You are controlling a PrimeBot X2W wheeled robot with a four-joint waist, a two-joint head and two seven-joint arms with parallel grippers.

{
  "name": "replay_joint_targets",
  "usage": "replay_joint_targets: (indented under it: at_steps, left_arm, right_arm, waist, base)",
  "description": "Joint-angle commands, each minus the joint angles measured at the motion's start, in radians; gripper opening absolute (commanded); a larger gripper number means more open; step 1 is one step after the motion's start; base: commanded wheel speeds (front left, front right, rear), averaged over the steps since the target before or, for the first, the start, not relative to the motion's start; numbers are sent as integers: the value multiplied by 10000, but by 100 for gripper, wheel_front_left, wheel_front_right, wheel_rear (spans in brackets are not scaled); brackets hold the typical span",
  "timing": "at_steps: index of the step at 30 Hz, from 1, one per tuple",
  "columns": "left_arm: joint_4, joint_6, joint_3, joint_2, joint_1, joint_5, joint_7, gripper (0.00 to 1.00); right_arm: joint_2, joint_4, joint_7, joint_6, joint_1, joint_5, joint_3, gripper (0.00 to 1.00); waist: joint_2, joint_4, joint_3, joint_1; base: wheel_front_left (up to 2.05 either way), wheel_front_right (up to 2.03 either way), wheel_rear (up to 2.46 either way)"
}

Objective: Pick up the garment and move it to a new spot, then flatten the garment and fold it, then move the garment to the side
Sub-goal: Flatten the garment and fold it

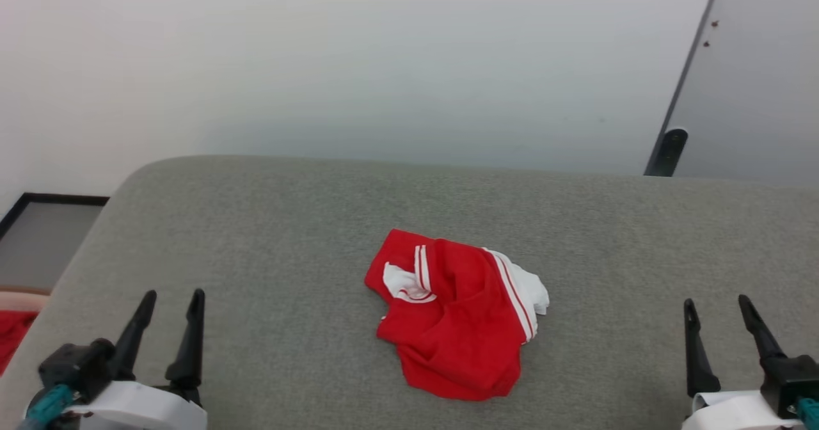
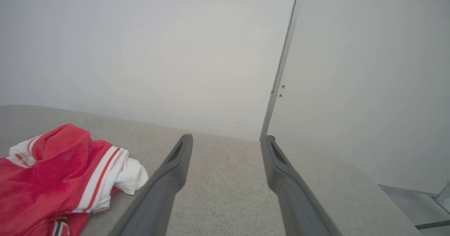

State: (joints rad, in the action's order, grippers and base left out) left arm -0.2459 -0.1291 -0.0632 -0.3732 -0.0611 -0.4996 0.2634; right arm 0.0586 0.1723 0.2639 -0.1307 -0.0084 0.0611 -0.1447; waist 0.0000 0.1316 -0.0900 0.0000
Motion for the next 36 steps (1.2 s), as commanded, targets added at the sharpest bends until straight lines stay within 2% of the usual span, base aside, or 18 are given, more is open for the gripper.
replay_joint_targets:
  at_steps: [1, 12, 21, 29, 36]
  left_arm:
    - [-26, -27, 94, -8, -76, 62, 10, 100]
    - [-296, 31, 1412, 28, 34, 516, 5, 100]
    - [-274, 3, 1431, 380, 222, 812, 6, 100]
    - [-140, -13, 1078, 704, 161, 941, 6, 100]
    - [30, -20, 834, 1155, -10, 987, 6, 100]
  right_arm:
    - [-19, 12, 10, -1, 102, -36, 131, 100]
    - [-62, 459, 10, -1, -228, -201, 1146, 100]
    - [133, 1660, -129, -1, -727, -366, 1519, 100]
    - [850, 2642, -2521, -1, -1938, -962, 1830, 100]
    - [1496, 3112, -4567, -1, -2627, -1308, 1411, 100]
  waist:
    - [0, 200, 6, 0]
    - [0, 1715, -58, 0]
    - [0, 2572, -72, 0]
    - [0, 2887, 95, 0]
    - [0, 3203, 658, 0]
  base:
    - [0, 0, 0]
    - [0, 0, 0]
    - [0, 0, 0]
    - [0, 0, 0]
    - [0, 0, 0]
